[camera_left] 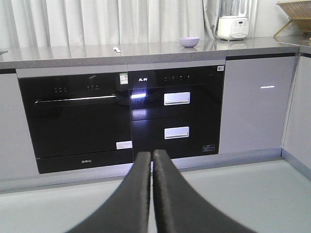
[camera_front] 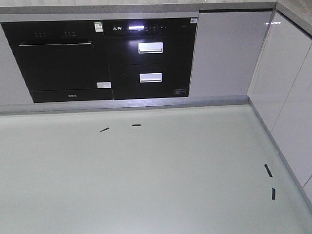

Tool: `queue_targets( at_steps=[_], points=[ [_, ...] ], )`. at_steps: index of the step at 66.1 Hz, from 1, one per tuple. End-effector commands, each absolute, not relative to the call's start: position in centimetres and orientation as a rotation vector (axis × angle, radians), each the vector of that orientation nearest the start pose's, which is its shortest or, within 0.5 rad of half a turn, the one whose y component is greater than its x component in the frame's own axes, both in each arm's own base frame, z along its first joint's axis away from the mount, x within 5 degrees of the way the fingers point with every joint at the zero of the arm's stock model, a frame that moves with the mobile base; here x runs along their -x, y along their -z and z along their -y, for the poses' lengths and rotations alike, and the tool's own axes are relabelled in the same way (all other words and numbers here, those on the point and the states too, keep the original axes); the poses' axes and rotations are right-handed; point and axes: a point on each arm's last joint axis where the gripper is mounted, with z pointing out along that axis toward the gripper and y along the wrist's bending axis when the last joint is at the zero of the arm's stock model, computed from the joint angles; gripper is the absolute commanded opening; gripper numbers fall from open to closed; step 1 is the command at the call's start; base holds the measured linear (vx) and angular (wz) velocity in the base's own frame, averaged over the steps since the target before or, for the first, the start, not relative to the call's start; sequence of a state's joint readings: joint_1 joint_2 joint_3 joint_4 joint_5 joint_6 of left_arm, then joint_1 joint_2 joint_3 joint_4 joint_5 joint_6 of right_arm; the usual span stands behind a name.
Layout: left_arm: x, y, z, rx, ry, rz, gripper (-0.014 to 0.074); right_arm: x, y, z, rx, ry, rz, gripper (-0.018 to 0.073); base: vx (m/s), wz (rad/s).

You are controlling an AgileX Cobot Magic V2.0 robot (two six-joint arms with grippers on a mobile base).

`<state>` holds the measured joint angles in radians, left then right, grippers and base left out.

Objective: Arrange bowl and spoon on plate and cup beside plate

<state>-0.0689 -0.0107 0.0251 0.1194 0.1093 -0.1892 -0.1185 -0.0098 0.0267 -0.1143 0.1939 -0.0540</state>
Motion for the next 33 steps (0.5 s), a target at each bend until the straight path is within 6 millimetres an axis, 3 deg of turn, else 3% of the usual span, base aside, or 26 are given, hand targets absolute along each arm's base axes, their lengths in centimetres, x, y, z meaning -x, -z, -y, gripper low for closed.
queue_targets(
  at_steps=[1,33],
  points=[
    [-5.65,-19.26,0.35,0.012,0.113,-1.55,-0.0006,-5.58,-18.88,0.81,0.035,0.241,-1.629,-0.0006,0.0,0.0],
    [-5.65,-19.26,0.35,0.012,0.113,-1.55,-0.0006,-5.58,-18.88,0.81,0.035,0.241,-1.629,-0.0006,0.0,0.0]
  ],
)
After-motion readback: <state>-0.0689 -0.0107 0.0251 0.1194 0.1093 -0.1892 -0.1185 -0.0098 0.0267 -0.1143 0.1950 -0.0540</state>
